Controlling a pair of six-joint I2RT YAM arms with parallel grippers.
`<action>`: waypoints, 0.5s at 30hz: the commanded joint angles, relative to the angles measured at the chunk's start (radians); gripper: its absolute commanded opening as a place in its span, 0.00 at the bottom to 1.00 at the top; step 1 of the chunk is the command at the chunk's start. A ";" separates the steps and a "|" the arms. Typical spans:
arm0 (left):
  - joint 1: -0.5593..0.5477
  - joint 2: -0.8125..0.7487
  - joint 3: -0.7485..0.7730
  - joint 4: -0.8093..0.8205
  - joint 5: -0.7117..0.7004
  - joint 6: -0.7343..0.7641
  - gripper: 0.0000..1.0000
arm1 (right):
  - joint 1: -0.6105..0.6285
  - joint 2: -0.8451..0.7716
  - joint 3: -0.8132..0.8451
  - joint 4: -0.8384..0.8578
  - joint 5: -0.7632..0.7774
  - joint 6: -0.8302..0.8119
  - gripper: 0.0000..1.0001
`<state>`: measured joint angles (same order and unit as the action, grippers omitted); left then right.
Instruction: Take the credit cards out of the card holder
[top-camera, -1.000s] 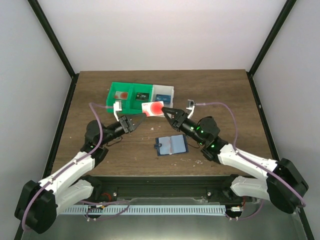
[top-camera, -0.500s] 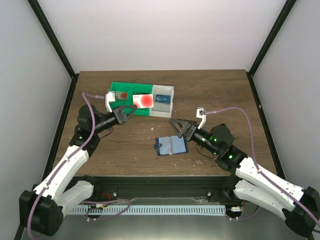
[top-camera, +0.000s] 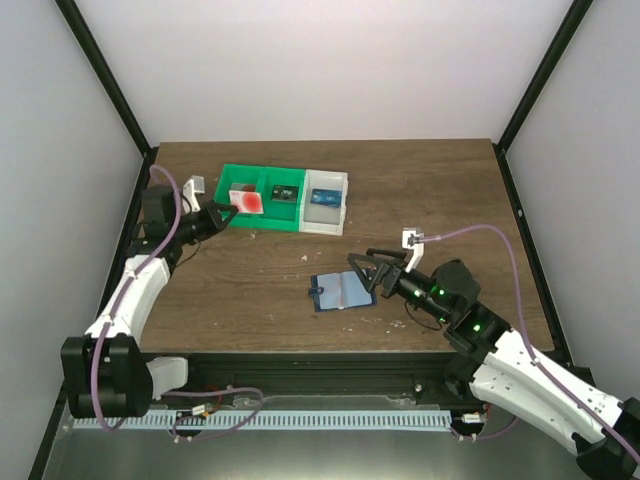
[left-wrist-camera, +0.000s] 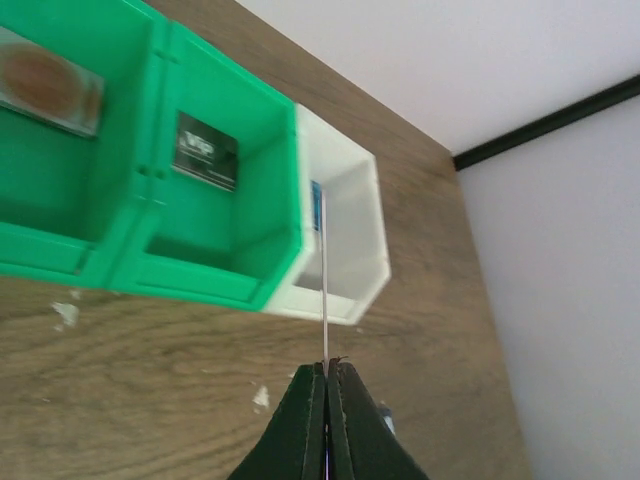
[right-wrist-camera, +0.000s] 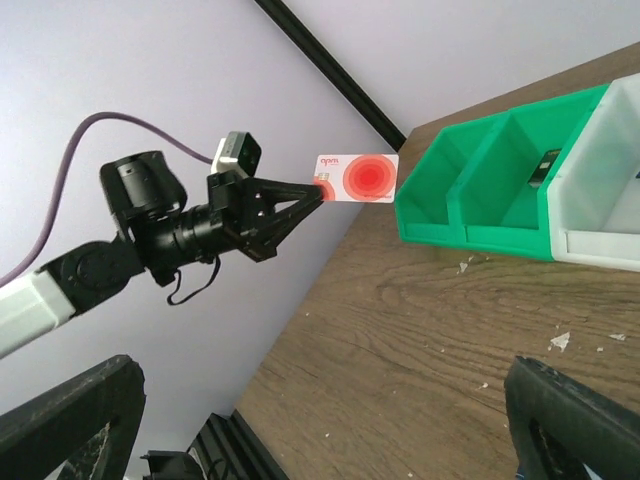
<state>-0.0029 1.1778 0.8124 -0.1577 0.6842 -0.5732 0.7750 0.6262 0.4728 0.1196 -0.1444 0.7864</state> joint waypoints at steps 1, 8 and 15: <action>0.049 0.082 0.060 -0.064 -0.006 0.087 0.00 | 0.003 -0.042 0.006 -0.033 0.028 -0.078 1.00; 0.062 0.309 0.262 -0.189 -0.104 0.218 0.00 | 0.003 -0.048 0.016 -0.044 -0.007 -0.078 1.00; 0.074 0.481 0.456 -0.269 -0.244 0.278 0.00 | 0.003 -0.047 0.023 -0.070 -0.021 -0.092 1.00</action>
<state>0.0601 1.5974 1.1816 -0.3599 0.5262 -0.3607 0.7750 0.5850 0.4728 0.0731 -0.1516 0.7197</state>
